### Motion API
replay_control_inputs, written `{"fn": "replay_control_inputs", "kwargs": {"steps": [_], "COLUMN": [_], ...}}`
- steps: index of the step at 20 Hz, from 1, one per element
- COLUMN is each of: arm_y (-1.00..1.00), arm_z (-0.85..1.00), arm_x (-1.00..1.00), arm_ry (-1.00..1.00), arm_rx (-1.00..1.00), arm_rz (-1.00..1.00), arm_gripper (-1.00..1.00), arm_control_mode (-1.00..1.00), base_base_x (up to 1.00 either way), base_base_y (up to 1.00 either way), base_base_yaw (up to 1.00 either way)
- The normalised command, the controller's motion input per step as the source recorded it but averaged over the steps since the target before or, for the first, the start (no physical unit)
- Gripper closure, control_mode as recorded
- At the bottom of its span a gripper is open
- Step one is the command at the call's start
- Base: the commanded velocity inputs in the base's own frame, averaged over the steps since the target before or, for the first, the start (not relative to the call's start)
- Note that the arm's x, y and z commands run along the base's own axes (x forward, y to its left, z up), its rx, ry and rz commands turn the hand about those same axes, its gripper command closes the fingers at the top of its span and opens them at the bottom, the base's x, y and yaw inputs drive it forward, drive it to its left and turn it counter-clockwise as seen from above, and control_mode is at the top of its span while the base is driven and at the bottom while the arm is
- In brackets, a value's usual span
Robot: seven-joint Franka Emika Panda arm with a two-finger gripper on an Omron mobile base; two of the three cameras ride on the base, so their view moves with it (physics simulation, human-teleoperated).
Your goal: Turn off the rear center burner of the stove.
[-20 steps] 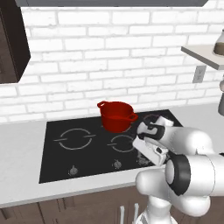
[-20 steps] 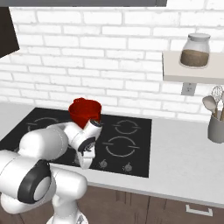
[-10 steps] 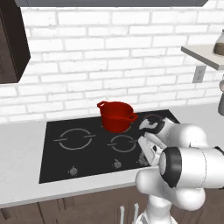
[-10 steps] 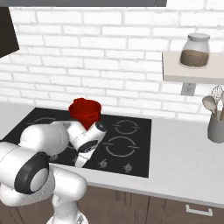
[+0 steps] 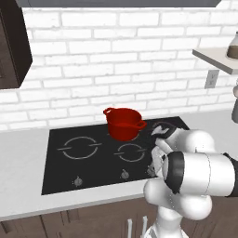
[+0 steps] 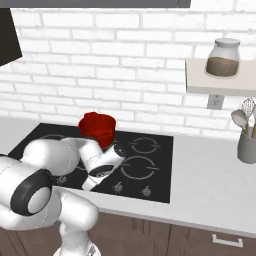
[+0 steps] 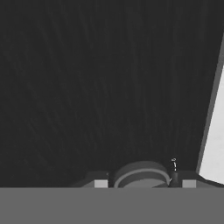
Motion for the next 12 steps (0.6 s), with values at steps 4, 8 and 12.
{"fn": "replay_control_inputs", "kwargs": {"steps": [4, 8, 12], "arm_y": [0.28, 0.18, 0.11], "arm_z": [0.00, 0.00, 0.00], "arm_x": [0.08, 0.01, 0.00], "arm_ry": [0.23, 0.20, 0.19], "arm_rx": [0.00, 0.00, 0.00], "arm_rz": [-0.88, -0.97, -1.00], "arm_gripper": [1.00, 1.00, 1.00], "arm_control_mode": [-1.00, -1.00, -1.00], "base_base_x": [0.00, 0.00, 0.00], "base_base_y": [0.00, 0.00, 0.00], "base_base_yaw": [0.00, 0.00, 0.00]}}
